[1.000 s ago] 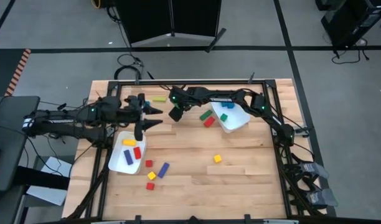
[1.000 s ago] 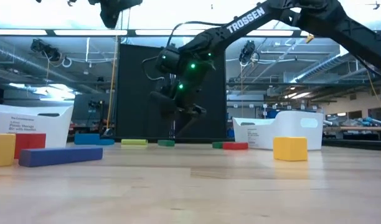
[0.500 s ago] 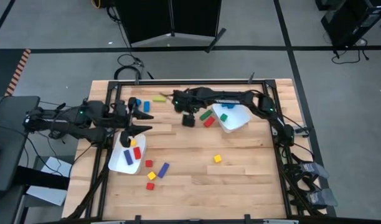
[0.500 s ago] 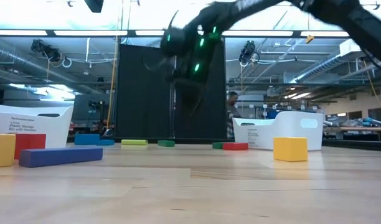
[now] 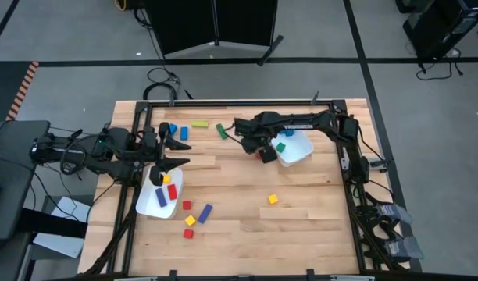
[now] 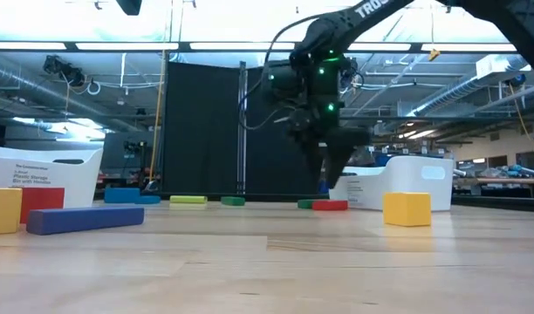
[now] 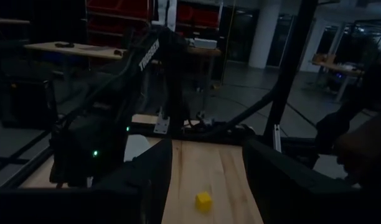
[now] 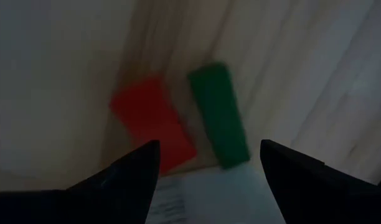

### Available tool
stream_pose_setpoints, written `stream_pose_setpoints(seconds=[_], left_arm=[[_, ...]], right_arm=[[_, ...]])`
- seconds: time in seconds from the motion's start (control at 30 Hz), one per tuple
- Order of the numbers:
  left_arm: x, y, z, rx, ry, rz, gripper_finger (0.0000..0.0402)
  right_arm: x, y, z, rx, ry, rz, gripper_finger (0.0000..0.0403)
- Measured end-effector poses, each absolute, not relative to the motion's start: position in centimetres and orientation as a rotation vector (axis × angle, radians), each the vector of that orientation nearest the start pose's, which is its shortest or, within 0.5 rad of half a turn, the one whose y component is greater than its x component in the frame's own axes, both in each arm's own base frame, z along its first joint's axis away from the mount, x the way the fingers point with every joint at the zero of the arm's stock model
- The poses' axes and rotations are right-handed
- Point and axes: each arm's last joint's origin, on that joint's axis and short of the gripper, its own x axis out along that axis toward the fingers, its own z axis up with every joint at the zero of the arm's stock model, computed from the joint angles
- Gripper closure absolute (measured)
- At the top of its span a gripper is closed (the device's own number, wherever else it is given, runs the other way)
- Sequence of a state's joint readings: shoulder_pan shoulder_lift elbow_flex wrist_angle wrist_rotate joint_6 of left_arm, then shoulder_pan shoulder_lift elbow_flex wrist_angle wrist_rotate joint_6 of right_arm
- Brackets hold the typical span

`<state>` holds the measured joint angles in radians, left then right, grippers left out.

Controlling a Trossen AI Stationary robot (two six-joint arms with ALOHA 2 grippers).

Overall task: Sort blocks by size
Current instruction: Put the large green block into the left white bin

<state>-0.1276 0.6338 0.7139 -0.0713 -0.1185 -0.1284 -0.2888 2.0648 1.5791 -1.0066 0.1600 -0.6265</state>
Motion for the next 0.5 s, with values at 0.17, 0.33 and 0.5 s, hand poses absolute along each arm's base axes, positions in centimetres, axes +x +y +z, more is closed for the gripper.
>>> stream_pose_setpoints(seconds=[0.17, 0.33, 0.5], left_arm=[[14.2, -1.5, 34.1, -0.134, -0.021, -0.006, 0.0198], [14.4, -1.4, 34.2, -0.135, -0.029, 0.008, 0.0198], [14.6, -1.5, 34.1, -0.137, -0.023, 0.016, 0.0198]], right_arm=[[37.8, -12.8, 17.0, -0.431, 1.552, 0.131, 0.0116], [37.8, -14.2, 17.2, -0.44, 1.512, 0.109, 0.0116], [38.0, -14.5, 16.5, -0.404, 1.489, 0.142, 0.0116]])
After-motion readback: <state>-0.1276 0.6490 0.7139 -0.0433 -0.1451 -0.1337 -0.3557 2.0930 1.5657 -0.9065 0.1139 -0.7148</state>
